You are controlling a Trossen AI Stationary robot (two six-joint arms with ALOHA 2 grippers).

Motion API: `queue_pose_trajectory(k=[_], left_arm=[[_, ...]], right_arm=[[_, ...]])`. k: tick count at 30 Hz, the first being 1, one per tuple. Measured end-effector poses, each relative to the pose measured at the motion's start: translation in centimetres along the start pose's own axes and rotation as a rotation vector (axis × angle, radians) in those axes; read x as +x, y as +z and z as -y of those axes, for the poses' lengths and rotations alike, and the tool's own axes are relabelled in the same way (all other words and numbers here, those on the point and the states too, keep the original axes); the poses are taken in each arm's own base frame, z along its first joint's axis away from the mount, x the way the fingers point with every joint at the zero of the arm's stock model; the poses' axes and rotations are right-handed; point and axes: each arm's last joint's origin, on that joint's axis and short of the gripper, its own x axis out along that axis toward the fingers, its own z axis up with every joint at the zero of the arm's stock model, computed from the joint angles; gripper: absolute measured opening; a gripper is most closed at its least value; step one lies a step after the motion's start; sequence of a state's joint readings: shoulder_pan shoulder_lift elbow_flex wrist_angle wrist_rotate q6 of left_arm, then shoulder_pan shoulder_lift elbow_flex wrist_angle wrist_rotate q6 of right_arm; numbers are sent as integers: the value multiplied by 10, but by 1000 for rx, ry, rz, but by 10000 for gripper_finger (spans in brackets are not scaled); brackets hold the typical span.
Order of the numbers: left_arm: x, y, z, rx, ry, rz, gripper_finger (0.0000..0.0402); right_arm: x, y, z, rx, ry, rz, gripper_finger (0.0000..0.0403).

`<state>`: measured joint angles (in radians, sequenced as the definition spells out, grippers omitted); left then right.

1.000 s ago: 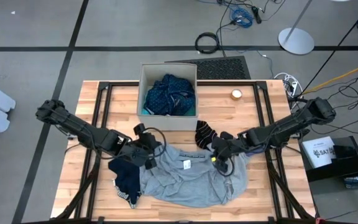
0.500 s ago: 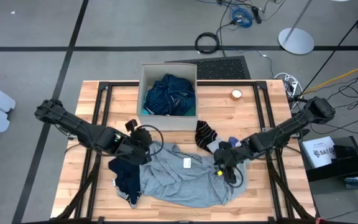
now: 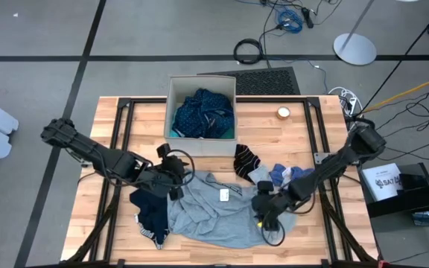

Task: Sort clothes
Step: Put the gray shirt into the white laundry organizer

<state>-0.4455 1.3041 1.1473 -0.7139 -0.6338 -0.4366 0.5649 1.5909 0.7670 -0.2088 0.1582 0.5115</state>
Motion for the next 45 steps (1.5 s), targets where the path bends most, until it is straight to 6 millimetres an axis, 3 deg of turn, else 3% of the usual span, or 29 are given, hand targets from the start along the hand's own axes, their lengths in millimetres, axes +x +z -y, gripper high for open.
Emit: queue_pose_trajectory(k=[6, 10, 14, 18, 22, 33, 38, 45], left_arm=[[-1, 0, 1, -2, -6, 1, 137], [-1, -1, 1, -21, -5, 0, 137], [-1, -1, 1, -21, -5, -1, 137], [-1, -1, 1, -22, -5, 0, 137], [-1, -1, 1, -22, -5, 0, 137], [-1, -1, 2, -18, -7, 0, 137], [-9, -2, 5, -6, -47, 8, 137], [-44, -1, -3, -61, -144, 83, 137]], right_arm=[[27, -10, 1, -6, -55, -66, 215], [33, -12, 2, 23, -79, -76, 203], [30, -12, 3, 31, -97, -72, 140], [21, -9, 4, 26, -118, -61, 35], [6, -3, 3, 5, -149, -96, 16], [-54, 54, -15, -57, -152, 54, 6], [-63, 81, -18, -117, -159, 175, 6], [-64, 117, 1, -171, -162, 391, 6]])
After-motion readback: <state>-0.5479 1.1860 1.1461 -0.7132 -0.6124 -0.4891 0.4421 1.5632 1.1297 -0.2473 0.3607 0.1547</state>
